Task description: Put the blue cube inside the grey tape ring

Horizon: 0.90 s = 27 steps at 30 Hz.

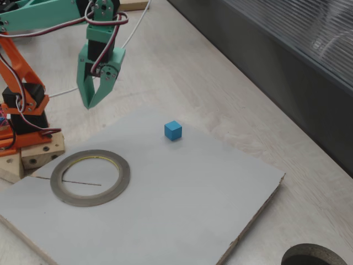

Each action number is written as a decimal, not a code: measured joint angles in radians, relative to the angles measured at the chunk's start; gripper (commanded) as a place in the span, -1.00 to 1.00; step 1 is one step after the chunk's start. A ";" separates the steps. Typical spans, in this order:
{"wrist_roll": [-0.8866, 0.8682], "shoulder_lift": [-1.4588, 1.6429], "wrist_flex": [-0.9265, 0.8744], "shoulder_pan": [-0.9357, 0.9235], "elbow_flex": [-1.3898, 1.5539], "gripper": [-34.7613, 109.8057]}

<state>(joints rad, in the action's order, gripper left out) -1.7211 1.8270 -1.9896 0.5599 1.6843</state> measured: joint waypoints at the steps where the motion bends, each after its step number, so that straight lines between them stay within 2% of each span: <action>1: 0.000 0.000 0.000 0.005 0.000 -0.51; 11: 0.000 -0.117 0.000 0.017 -0.040 -0.51; 22: 0.000 -0.713 0.000 -0.002 -0.773 -0.51; 27: 0.000 -0.830 0.000 -0.057 -0.934 -0.51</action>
<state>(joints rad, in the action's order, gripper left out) -1.7211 0.9971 -1.9896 0.5031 0.7501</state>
